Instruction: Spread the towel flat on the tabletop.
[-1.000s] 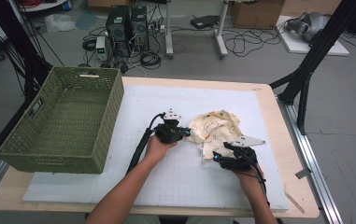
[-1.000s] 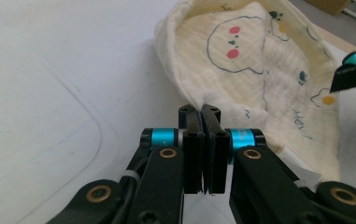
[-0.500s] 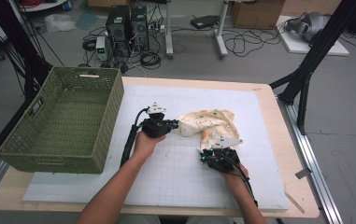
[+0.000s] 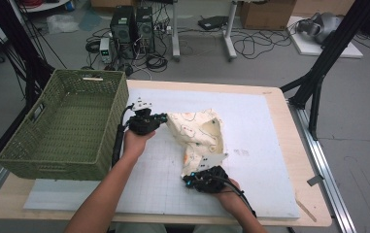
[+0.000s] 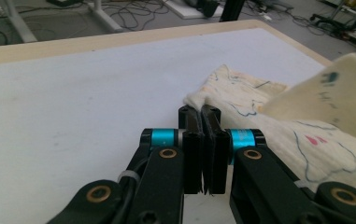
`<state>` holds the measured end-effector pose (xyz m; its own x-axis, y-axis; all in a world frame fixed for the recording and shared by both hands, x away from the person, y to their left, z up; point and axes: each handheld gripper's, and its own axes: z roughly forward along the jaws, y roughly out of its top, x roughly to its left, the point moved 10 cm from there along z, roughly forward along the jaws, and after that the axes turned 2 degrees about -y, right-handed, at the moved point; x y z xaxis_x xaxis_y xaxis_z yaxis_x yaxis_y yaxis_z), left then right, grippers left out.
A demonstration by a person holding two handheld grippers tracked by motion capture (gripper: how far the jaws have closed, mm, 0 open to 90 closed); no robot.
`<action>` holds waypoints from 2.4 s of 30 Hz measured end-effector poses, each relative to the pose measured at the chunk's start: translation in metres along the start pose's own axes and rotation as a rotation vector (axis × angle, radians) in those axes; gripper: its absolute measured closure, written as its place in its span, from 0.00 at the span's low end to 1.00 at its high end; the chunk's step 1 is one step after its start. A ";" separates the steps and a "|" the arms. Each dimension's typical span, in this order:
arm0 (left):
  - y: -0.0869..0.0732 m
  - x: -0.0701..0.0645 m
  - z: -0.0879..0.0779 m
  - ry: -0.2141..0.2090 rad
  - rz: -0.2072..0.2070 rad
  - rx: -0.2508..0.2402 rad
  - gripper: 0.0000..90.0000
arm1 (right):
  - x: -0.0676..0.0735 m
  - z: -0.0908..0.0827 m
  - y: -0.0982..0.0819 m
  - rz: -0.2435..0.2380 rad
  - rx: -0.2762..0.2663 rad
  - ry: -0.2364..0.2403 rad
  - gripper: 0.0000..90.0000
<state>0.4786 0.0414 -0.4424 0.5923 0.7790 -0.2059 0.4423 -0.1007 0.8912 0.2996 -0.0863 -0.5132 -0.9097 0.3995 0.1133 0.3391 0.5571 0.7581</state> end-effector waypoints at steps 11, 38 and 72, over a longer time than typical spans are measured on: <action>-0.007 0.020 -0.005 0.085 -0.009 0.014 0.82 | -0.014 -0.026 0.022 0.046 -0.147 -0.072 0.66; -0.026 0.008 -0.004 0.044 -0.009 0.033 0.62 | -0.090 -0.083 -0.001 0.168 -0.171 -0.476 0.66; -0.030 -0.012 -0.005 -0.011 0.033 0.030 0.61 | -0.115 -0.137 -0.022 0.279 -0.137 -0.709 0.53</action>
<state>0.4549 0.0385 -0.4651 0.6140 0.7682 -0.1811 0.4424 -0.1449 0.8850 0.3640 -0.2450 -0.4550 -0.4078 0.9085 -0.0914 0.4584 0.2903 0.8400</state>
